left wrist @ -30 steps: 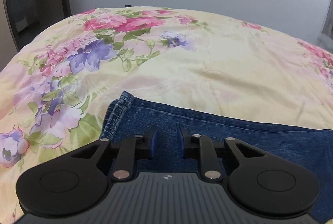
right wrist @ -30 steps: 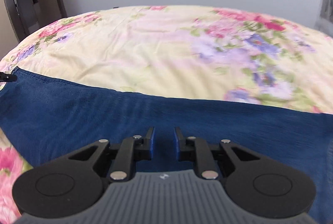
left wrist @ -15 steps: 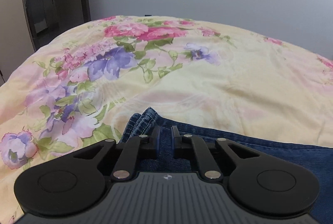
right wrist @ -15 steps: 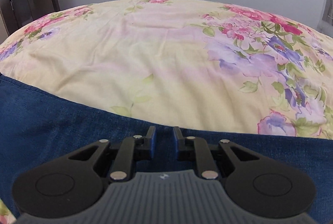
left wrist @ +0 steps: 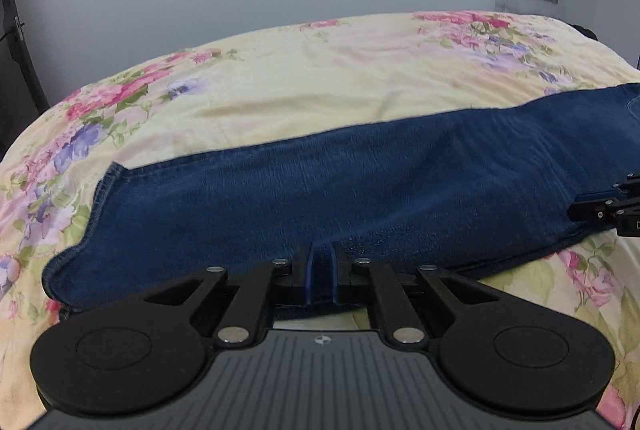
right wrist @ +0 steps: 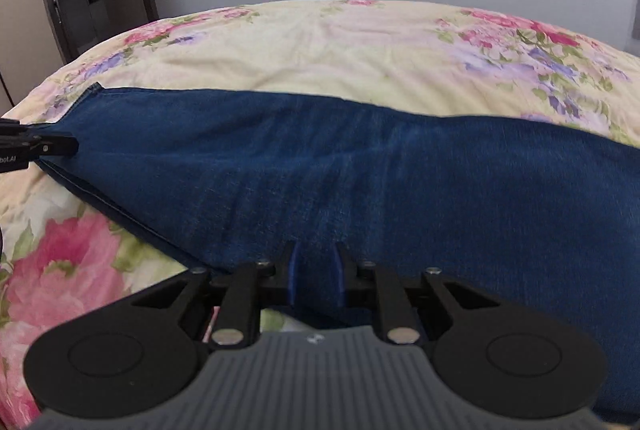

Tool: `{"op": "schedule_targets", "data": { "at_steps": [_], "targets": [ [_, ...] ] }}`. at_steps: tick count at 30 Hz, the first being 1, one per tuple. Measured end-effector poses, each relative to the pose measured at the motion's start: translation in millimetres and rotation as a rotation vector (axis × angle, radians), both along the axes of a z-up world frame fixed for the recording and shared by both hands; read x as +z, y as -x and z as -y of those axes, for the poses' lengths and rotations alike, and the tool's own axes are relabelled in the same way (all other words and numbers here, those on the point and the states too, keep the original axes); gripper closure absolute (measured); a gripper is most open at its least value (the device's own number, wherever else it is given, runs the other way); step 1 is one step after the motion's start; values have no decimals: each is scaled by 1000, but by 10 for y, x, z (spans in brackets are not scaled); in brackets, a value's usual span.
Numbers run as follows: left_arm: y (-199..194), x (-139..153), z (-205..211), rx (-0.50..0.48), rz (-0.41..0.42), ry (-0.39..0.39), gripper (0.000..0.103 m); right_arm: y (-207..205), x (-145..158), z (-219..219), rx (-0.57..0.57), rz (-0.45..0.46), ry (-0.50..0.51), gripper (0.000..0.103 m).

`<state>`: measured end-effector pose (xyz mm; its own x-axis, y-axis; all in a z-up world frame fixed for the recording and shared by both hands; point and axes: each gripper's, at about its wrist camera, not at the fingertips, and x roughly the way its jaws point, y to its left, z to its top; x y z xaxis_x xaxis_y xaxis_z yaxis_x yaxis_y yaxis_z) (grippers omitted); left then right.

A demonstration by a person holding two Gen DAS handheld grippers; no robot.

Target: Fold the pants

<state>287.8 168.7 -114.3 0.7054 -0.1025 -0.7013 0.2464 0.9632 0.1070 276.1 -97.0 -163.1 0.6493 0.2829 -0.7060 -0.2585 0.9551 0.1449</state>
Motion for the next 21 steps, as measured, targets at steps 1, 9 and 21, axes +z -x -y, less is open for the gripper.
{"op": "schedule_targets", "data": {
  "at_steps": [1, 9, 21],
  "targets": [
    [-15, -80, 14, 16, -26, -30, 91, 16, -26, 20, -9, -3, -9, 90],
    [-29, -215, -196, 141, -101, -1, 93, 15, -53, 4, -8, -32, 6, 91],
    [582, 8, -1503, 654, 26, 629, 51, 124, 255, 252, -46, 10, -35, 83]
  ]
}}
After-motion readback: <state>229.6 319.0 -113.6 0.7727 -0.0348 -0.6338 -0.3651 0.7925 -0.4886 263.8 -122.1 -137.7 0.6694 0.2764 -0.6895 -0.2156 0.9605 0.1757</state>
